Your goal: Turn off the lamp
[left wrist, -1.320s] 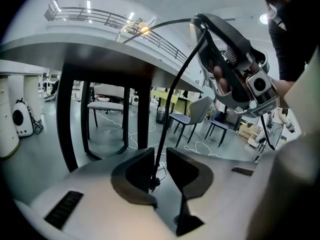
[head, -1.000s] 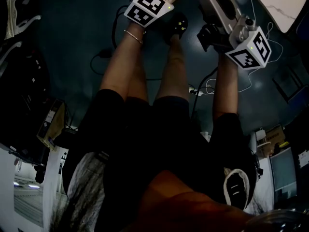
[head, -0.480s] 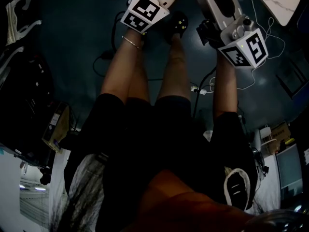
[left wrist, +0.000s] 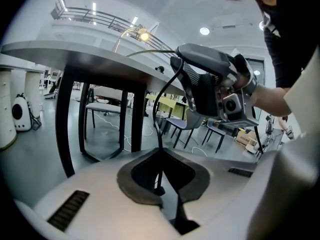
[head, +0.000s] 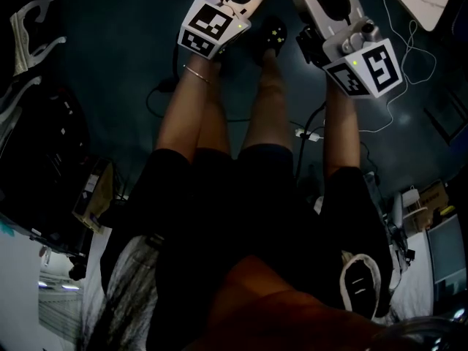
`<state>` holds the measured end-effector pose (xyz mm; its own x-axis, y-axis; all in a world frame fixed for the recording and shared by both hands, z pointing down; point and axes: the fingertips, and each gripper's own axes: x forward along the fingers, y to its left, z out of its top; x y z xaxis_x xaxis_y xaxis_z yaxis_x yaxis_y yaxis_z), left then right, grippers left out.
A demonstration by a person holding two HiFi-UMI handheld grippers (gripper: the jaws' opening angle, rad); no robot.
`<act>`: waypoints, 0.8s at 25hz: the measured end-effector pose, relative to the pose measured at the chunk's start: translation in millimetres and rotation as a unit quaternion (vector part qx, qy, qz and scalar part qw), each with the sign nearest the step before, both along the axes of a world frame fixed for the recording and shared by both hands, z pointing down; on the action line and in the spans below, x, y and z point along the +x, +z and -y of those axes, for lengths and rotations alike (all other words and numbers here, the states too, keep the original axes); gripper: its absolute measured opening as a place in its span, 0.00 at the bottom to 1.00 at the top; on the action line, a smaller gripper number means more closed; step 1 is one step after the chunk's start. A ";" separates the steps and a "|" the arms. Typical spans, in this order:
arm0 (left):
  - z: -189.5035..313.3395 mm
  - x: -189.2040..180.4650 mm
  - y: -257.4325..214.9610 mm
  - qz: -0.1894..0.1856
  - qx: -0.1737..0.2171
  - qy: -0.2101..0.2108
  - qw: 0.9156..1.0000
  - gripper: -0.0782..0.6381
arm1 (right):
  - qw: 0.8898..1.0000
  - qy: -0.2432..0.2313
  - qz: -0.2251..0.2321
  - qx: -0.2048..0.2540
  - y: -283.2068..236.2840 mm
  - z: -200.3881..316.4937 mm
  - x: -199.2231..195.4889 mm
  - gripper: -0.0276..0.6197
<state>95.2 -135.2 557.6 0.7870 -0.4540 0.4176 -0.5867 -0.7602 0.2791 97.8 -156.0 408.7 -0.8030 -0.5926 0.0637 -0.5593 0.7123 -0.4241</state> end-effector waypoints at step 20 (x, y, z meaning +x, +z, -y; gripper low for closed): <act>-5.9 5.4 -41.0 -0.098 -0.011 -0.031 0.995 0.13 | 0.999 0.028 -0.014 -0.011 11.6 -11.8 27.4 0.24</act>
<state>100.7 -129.3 516.6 0.8256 -0.4961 0.2687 -0.5641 -0.7172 0.4091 125.2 -144.2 420.3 -0.7663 -0.6348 0.0987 -0.6098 0.6704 -0.4228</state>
